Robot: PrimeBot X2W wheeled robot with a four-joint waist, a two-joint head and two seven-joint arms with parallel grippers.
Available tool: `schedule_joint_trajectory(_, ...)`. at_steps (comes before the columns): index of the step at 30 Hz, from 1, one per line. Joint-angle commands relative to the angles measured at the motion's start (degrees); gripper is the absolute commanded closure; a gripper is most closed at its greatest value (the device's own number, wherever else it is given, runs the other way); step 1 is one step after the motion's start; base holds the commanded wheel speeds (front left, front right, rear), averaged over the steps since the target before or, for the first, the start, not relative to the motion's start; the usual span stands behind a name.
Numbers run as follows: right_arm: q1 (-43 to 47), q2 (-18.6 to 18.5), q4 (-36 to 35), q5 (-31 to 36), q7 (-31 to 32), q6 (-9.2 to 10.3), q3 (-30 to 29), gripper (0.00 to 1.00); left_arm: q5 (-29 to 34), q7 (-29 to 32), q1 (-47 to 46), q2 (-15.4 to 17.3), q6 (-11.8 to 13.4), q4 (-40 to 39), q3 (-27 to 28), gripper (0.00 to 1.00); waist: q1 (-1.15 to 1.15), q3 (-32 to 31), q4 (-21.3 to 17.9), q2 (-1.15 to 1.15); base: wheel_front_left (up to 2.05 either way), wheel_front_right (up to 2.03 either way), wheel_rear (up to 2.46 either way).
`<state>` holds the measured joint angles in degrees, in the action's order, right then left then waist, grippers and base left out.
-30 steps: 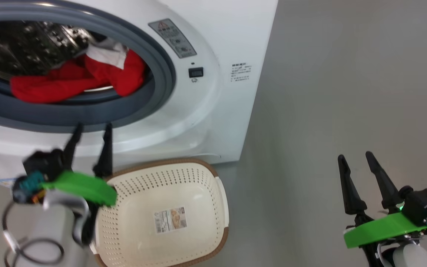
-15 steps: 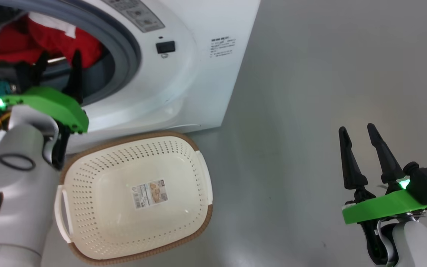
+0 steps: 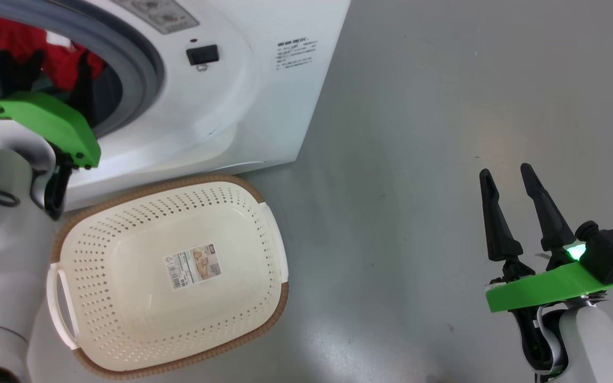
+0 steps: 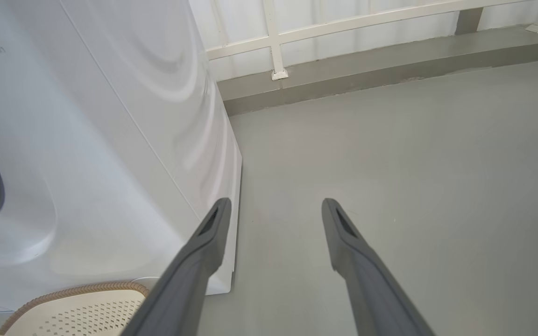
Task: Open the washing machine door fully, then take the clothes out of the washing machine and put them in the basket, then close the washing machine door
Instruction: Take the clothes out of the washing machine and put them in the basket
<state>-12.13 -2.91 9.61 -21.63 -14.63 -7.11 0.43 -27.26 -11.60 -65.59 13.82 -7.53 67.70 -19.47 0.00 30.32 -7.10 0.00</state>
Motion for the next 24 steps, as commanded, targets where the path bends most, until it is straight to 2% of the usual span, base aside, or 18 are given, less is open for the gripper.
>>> schedule_joint_trajectory(1,-0.35,0.02,-1.45,-0.25,-0.37,-0.37,1.0,0.0,-0.78,0.34,-1.11,2.77,0.04,-0.44,-0.3,0.0,0.0,0.4,-0.22,0.0,0.0,0.0,0.0)
schedule_joint_trajectory(3,-0.52,0.02,-1.57,-0.28,-0.37,-0.37,0.94,0.0,-1.57,0.61,-1.58,3.07,0.04,-0.27,-1.43,0.0,0.0,0.69,-0.28,0.0,0.0,0.0,0.0)
schedule_joint_trajectory(4,-0.58,0.02,-1.61,-0.29,-0.37,-0.37,0.93,0.0,-2.06,1.02,-1.71,3.08,0.04,-0.22,-2.05,0.35,0.0,0.76,-0.29,0.0,0.0,0.0,0.0)
schedule_joint_trajectory(5,-0.61,0.02,-1.63,-0.29,-0.37,-0.37,0.89,0.0,-2.59,1.43,-1.78,3.12,0.04,-0.19,-2.66,0.57,0.0,0.81,-0.3,0.0,0.0,0.0,0.0)
schedule_joint_trajectory(7,-0.64,0.02,-1.65,-0.26,-0.37,-0.37,0.81,0.0,-3.67,1.96,-1.82,3.28,0.04,-0.11,-3.69,0.81,0.0,0.83,-0.28,0.0,0.0,0.0,0.0)
schedule_joint_trajectory(8,-0.66,0.02,-1.65,-0.25,-0.37,-0.37,0.78,0.0,-4.26,2.29,-1.76,3.29,0.04,-0.11,-4.21,1.0,0.0,0.8,-0.26,0.0,0.0,0.0,0.0)
schedule_joint_trajectory(14,-1.05,0.02,-1.6,-0.18,-0.37,-0.37,0.69,0.0,-7.05,2.15,-1.5,3.64,0.04,-0.67,-6.49,1.0,0.0,0.51,-0.04,0.0,0.0,0.0,0.0)
schedule_joint_trajectory(18,-0.97,0.03,-1.47,-0.06,-0.37,-0.37,0.53,0.0,-8.71,-0.44,-1.25,3.95,0.04,-0.77,-7.42,1.0,0.0,-0.43,0.53,0.0,0.0,0.0,0.0)
schedule_joint_trajectory(23,-0.24,0.03,-0.9,0.17,-0.37,-0.37,0.42,0.0,-9.4,-3.21,-0.25,4.28,0.12,-0.29,-5.83,1.0,0.0,-2.77,1.44,0.0,0.0,0.0,0.0)
schedule_joint_trajectory(24,0.03,0.03,-0.74,0.37,-0.37,-0.37,0.34,0.0,-9.28,-3.34,0.65,4.52,1.0,-2.84,-4.0,1.0,0.0,-3.69,1.97,0.0,0.0,0.0,0.0)
